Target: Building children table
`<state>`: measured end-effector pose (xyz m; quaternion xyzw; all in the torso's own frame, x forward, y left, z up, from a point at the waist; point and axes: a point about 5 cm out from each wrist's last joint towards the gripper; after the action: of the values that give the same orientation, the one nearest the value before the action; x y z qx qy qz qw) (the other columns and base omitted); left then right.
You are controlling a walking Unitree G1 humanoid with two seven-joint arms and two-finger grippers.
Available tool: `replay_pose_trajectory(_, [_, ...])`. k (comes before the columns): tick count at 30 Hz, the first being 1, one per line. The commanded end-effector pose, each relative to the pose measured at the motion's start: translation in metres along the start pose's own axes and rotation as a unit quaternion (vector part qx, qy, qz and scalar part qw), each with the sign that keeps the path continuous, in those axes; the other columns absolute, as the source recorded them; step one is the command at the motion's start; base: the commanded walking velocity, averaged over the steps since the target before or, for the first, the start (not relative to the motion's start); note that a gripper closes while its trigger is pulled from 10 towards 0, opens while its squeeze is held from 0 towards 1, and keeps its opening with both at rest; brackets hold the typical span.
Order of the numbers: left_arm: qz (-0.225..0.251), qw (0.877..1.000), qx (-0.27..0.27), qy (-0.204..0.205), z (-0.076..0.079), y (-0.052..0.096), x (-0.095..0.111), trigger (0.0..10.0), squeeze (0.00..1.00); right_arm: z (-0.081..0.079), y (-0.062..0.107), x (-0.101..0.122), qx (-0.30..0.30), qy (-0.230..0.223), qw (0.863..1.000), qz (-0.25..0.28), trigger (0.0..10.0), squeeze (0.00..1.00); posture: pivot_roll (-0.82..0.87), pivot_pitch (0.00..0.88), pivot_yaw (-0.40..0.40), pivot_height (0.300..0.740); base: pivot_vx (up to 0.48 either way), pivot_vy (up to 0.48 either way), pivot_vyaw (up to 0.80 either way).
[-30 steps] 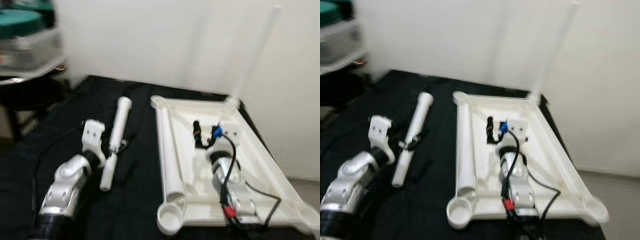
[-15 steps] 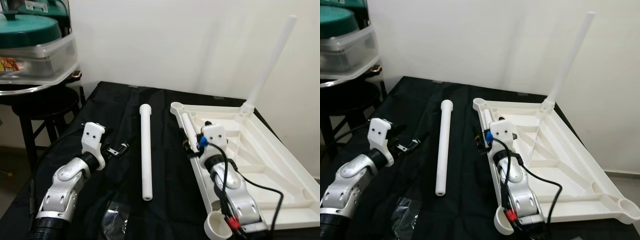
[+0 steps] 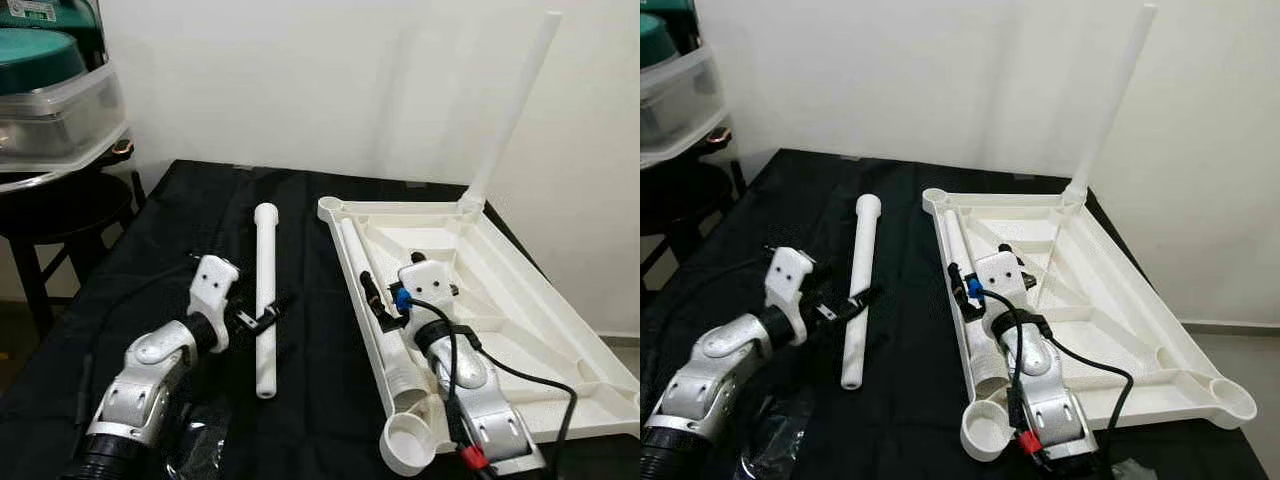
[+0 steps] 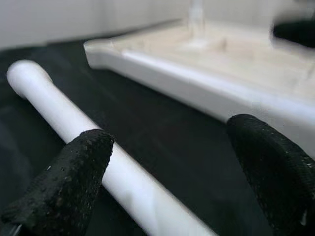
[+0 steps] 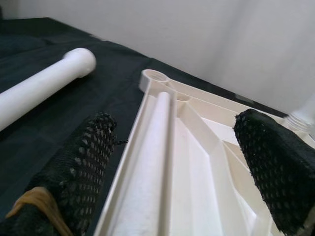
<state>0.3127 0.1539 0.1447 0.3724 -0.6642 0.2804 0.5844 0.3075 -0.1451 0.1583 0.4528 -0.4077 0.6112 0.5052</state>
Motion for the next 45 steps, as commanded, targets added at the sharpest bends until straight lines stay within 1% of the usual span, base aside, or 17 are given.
replay_pose_trajectory(1, [-0.017,1.0,-0.001,-0.007,0.001,0.001,-0.004,10.0,0.0,0.006,0.0,-0.004,-0.015,-0.012,1.0,-0.012,10.0,0.0,0.05,0.0,-0.088,0.74,0.0,0.0,0.0])
replay_pose_trajectory(6, [-0.063,0.997,0.028,-0.023,0.002,-0.006,-0.008,10.0,0.0,0.01,-0.001,-0.003,-0.036,-0.037,0.999,-0.017,10.0,0.0,0.06,0.0,-0.086,0.74,0.0,0.0,0.0])
replay_pose_trajectory(10, [-0.156,0.986,0.05,-0.035,0.006,-0.009,-0.024,10.0,0.0,0.01,-0.003,-0.004,-0.039,-0.039,0.998,-0.024,10.0,0.0,0.06,0.0,-0.087,0.74,0.0,0.0,0.0])
replay_pose_trajectory(15, [-0.195,0.979,0.045,-0.032,0.009,-0.01,-0.027,10.0,0.0,0.01,-0.004,-0.006,-0.044,-0.045,0.998,-0.033,10.0,0.0,0.06,0.0,-0.09,0.74,0.0,0.0,0.0])
replay_pose_trajectory(20, [-0.211,0.976,0.031,-0.044,0.012,-0.009,-0.029,10.0,0.0,0.008,-0.005,-0.008,-0.043,-0.047,0.997,-0.038,10.0,0.0,0.06,0.0,-0.089,0.74,0.0,0.0,0.0])
replay_pose_trajectory(22, [-0.256,0.965,0.018,-0.052,0.016,-0.006,-0.038,10.0,0.0,0.005,-0.005,-0.011,-0.04,-0.049,0.997,-0.05,10.0,0.0,0.06,0.0,-0.086,0.74,0.0,0.0,0.0])
replay_pose_trajectory(24, [-0.256,0.965,0.018,-0.052,0.016,-0.006,-0.038,10.0,0.0,0.005,-0.005,-0.011,-0.04,-0.049,0.997,-0.05,10.0,0.0,0.06,0.0,-0.086,0.74,0.0,0.0,0.0])
replay_pose_trajectory(26, [-0.32,0.947,-0.003,-0.022,0.021,-0.001,-0.049,10.0,0.0,0.003,-0.005,-0.016,-0.04,-0.054,0.995,-0.067,10.0,0.0,0.06,0.0,-0.087,0.74,0.0,0.0,0.0])
replay_pose_trajectory(28, [-0.32,0.947,-0.003,-0.022,0.021,-0.001,-0.049,10.0,0.0,0.003,-0.005,-0.016,-0.04,-0.054,0.995,-0.067,10.0,0.0,0.06,0.0,-0.087,0.74,0.0,0.0,0.0])
replay_pose_trajectory(29, [-0.339,0.941,-0.008,-0.006,0.024,0.001,-0.052,10.0,0.0,0.002,-0.005,-0.018,-0.041,-0.058,0.995,-0.073,10.0,0.0,0.06,0.0,-0.086,0.74,0.0,0.0,0.0])
replay_pose_trajectory(33, [-0.366,0.93,-0.001,0.028,0.027,0.003,-0.059,10.0,0.0,0.002,-0.005,-0.021,-0.045,-0.067,0.993,-0.083,10.0,0.0,0.06,0.0,-0.087,0.74,0.0,0.0,0.0])
replay_pose_trajectory(40, [-0.373,0.927,0.021,0.033,0.021,0.003,-0.061,10.0,0.0,0.002,-0.006,-0.021,-0.046,-0.071,0.993,-0.085,10.0,0.0,0.06,0.0,-0.088,0.74,0.0,0.0,0.0])
replay_pose_trajectory(41, [-0.372,0.927,0.042,0.035,0.016,0.002,-0.061,10.0,0.0,0.002,-0.006,-0.022,-0.046,-0.074,0.993,-0.086,10.0,0.0,0.06,0.0,-0.089,0.74,0.0,0.0,0.0])
replay_pose_trajectory(42, [-0.37,0.927,0.051,0.023,0.012,0.001,-0.06,7.5,0.0,0.001,-0.006,-0.022,-0.046,-0.075,0.992,-0.087,9.1,0.0,0.06,0.0,-0.09,0.74,0.0,0.0,0.0])
replay_pose_trajectory(43, [-0.369,0.928,0.055,0.013,0.01,0.001,-0.06,4.2,0.0,0.001,-0.006,-0.022,-0.046,-0.076,0.992,-0.088,8.4,0.0,0.06,0.0,-0.09,0.74,0.0,0.0,0.0])
replay_pose_trajectory(44, [-0.365,0.929,0.054,0.012,0.01,0.001,-0.059,1.4,0.0,0.001,-0.006,-0.022,-0.047,-0.077,0.992,-0.088,6.8,0.0,0.06,0.0,-0.088,0.74,0.0,0.0,0.0])
replay_pose_trajectory(45, [-0.365,0.929,0.054,0.012,0.01,0.001,-0.059,1.4,0.0,0.001,-0.006,-0.022,-0.047,-0.077,0.992,-0.088,6.8,0.0,0.06,0.0,-0.088,0.74,0.0,0.0,0.0])
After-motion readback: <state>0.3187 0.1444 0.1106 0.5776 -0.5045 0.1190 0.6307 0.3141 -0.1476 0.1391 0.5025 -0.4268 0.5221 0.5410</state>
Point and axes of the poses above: a point about 5 cm out from each wrist's last joint towards the gripper, its own y axis pointing back from the gripper into the wrist, its own x axis along the axis of the wrist's last joint, z = x × y, and after that the axes turned 1 degree about -y, right-handed
